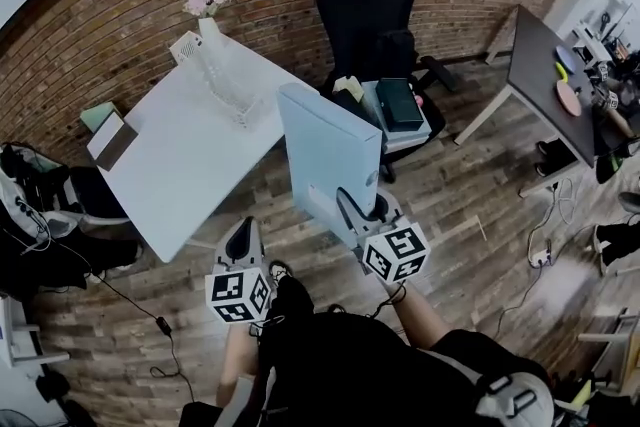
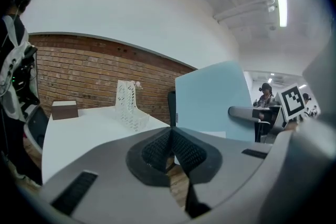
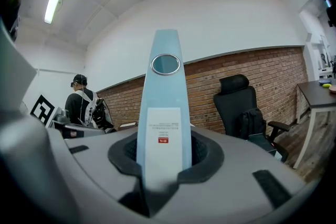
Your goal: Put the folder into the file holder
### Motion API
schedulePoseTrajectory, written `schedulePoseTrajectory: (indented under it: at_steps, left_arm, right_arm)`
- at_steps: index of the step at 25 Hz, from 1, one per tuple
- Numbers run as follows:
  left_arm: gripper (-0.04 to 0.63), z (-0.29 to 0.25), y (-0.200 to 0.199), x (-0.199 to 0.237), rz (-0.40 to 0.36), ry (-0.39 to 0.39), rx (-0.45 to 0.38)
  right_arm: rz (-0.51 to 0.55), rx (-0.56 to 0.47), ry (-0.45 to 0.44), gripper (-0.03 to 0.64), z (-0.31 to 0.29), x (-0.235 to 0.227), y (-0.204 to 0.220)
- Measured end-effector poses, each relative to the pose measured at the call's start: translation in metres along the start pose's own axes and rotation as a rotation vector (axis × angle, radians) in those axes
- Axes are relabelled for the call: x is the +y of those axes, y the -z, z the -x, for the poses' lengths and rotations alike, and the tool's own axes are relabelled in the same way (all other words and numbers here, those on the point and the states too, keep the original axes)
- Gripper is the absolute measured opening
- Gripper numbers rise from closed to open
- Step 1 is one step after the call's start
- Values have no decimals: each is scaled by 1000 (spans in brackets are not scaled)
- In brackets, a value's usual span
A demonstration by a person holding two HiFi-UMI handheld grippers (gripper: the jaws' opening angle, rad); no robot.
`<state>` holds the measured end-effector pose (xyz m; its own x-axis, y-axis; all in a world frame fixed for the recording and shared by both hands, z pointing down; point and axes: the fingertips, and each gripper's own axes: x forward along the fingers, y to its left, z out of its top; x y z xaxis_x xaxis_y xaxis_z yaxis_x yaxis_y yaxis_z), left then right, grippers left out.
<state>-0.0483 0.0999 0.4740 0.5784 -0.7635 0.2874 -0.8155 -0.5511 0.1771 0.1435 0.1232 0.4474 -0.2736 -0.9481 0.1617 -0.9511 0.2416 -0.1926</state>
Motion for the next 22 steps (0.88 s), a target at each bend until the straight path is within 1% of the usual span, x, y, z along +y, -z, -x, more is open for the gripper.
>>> schedulePoseTrajectory:
  at_steps: [3, 6, 14, 17, 22]
  left_arm:
    - [23, -19, -21, 27, 0, 6, -7]
    - [23, -37, -33, 55, 1, 7, -2]
    - [23, -67, -52, 120, 23, 11, -6]
    - [23, -75, -57, 138, 35, 14, -16]
    - [23, -88, -62, 165, 52, 14, -14]
  right_arm:
    - [15, -9, -1, 141, -32, 3, -19]
    - [27, -36, -5, 141, -65, 6, -39]
    - [47, -47, -20, 141, -137, 23, -61]
    - [70, -43, -24, 141, -156, 26, -67]
    - [96, -80, -27, 141, -181, 32, -86]
